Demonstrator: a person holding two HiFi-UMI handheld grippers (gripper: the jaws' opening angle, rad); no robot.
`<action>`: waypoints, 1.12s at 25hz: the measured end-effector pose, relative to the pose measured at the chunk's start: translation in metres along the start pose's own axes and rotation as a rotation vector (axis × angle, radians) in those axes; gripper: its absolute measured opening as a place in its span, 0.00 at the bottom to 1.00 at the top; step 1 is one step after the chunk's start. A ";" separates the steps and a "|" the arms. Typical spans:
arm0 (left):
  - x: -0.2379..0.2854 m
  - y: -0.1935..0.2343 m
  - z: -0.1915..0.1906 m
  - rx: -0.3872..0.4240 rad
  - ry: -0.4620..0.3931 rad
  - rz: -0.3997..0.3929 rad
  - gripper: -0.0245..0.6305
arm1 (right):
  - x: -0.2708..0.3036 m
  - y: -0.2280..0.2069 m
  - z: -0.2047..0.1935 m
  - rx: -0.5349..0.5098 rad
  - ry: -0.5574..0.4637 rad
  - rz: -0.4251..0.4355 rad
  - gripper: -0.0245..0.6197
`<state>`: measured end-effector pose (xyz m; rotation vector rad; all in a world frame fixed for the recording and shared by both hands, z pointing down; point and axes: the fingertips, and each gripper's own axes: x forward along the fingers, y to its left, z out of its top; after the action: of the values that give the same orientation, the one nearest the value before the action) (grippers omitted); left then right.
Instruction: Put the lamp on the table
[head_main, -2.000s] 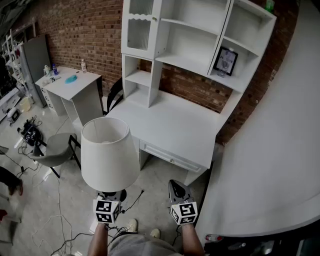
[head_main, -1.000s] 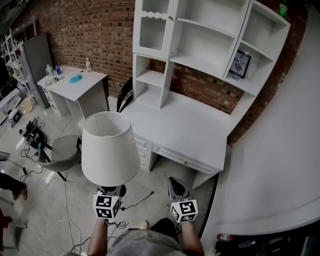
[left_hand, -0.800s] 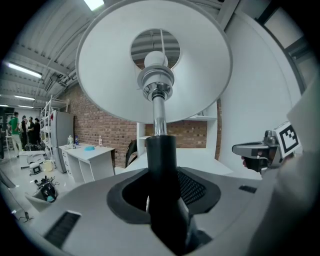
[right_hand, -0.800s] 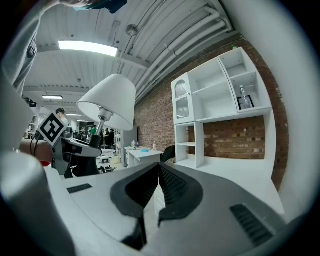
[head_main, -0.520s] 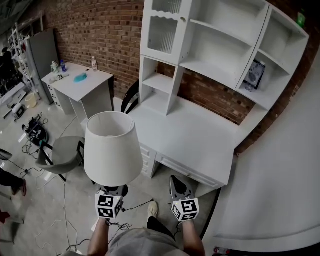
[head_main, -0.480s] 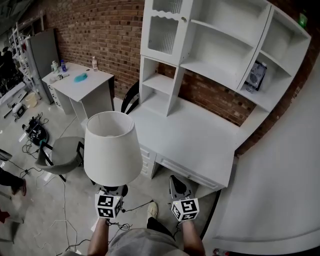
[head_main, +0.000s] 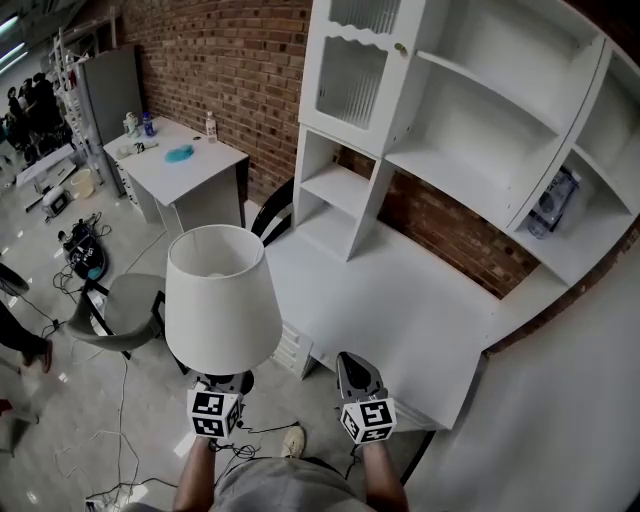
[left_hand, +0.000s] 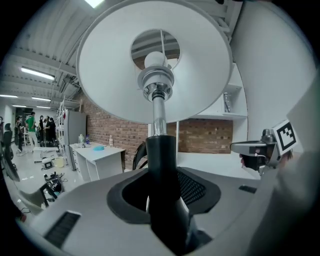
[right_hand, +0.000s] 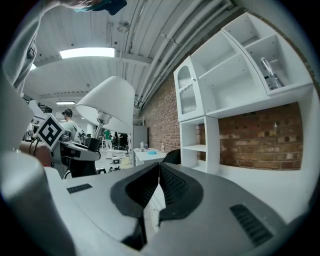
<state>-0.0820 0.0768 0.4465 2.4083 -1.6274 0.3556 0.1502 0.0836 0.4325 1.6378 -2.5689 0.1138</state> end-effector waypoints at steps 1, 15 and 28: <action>0.007 0.000 0.002 -0.004 -0.005 0.007 0.27 | 0.007 -0.007 -0.001 0.001 0.000 0.009 0.07; 0.093 0.007 0.019 -0.018 -0.026 0.040 0.27 | 0.069 -0.065 -0.013 0.022 0.014 0.038 0.08; 0.202 0.052 0.032 -0.033 -0.025 -0.032 0.27 | 0.160 -0.102 -0.021 0.058 0.059 -0.028 0.08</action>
<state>-0.0553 -0.1298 0.4815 2.4205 -1.5904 0.2919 0.1764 -0.1015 0.4735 1.6623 -2.5212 0.2335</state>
